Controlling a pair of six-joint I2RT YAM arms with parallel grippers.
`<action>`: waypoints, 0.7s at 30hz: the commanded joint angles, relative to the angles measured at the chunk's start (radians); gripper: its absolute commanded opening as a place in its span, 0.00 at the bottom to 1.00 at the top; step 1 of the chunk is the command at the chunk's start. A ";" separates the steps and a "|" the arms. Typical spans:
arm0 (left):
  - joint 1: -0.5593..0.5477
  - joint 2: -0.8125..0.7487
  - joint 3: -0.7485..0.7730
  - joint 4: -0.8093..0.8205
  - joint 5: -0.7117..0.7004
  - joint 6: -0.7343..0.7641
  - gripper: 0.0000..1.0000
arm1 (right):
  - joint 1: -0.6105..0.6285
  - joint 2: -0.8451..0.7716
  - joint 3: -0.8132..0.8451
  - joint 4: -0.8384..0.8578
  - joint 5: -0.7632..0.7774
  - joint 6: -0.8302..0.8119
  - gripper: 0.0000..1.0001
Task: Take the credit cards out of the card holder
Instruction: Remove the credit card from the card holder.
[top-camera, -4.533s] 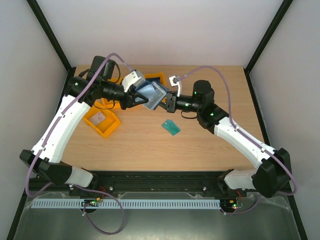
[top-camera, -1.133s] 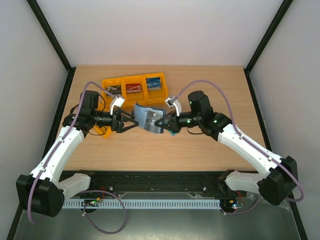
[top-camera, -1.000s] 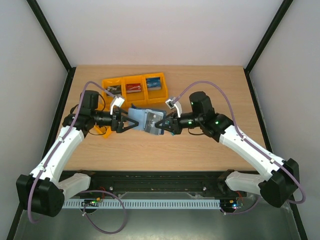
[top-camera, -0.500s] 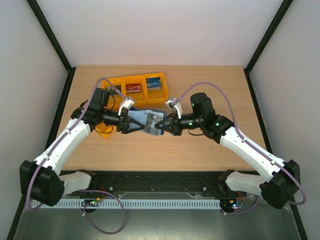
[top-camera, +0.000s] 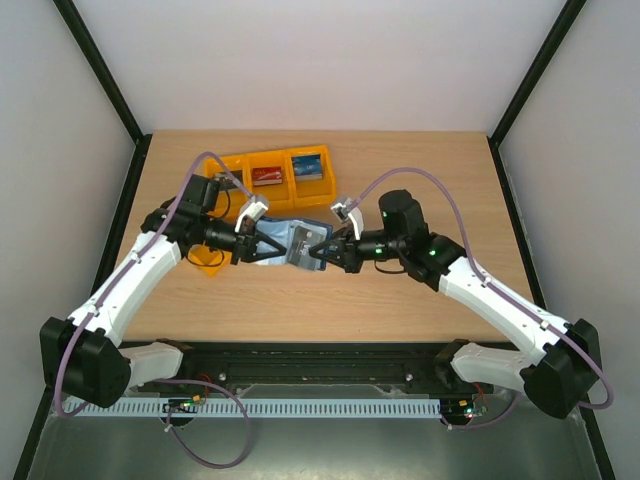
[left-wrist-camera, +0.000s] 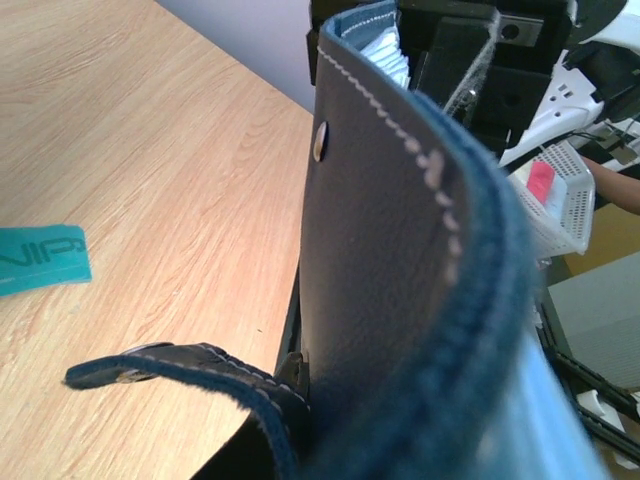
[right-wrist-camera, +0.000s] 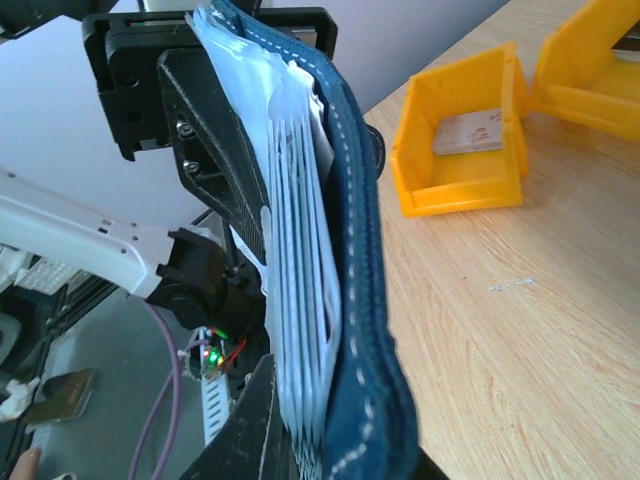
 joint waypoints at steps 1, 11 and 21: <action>0.004 -0.011 -0.007 0.033 -0.037 -0.043 0.02 | 0.003 -0.034 -0.033 0.079 0.158 0.032 0.11; 0.015 -0.021 -0.018 0.055 -0.040 -0.063 0.02 | 0.003 -0.038 -0.070 0.161 0.155 0.077 0.34; 0.028 -0.034 -0.019 0.077 -0.006 -0.090 0.02 | 0.003 -0.055 -0.112 0.209 0.138 0.100 0.53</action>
